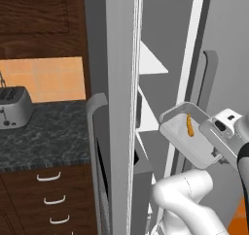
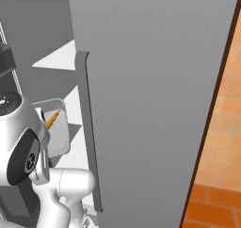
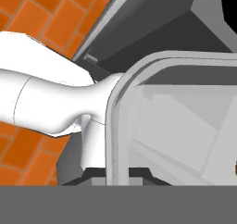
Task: Take the meat container that has the shrimp and place it on the second highest rack of the freezer. Then take the vegetable container that has the potato and lemon wedge and place it on the highest rack of the freezer.
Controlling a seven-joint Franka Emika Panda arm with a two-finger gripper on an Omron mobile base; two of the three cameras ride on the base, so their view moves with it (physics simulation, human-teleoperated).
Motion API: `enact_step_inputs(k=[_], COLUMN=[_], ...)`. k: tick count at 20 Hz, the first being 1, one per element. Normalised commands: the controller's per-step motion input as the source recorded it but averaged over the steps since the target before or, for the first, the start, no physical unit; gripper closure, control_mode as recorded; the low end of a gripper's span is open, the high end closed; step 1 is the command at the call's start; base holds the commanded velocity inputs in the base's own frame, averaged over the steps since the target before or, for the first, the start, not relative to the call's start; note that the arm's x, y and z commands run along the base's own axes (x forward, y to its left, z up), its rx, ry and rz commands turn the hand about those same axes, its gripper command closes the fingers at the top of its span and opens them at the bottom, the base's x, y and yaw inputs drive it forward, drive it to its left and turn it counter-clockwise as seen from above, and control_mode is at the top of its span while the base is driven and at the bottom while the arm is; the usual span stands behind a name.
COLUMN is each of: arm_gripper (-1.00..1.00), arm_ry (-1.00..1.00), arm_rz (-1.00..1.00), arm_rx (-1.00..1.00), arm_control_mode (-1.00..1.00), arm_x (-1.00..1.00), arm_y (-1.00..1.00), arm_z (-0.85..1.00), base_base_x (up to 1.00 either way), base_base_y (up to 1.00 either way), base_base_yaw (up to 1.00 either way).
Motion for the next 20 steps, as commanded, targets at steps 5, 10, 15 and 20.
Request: enact_step_inputs(k=[5,10,15,20], arm_gripper=[1.0,1.0,1.0,1.0], arm_ry=[0.0,-0.03,0.0,0.0], arm_rz=[0.0,0.01,0.0,0.01], arm_rx=[0.0,0.0,0.04,0.08], arm_control_mode=[1.0,-1.0,-1.0,-1.0], arm_x=[0.0,0.23,0.77,0.87], arm_y=[0.0,0.03,0.36,0.26], arm_z=[0.0,0.0,-0.08,-0.29], base_base_x=[0.38,0.05,0.0,0.0], base_base_y=[-0.01,0.0,0.0,0.0], base_base_yaw=[0.07,0.01,0.0,0.0])
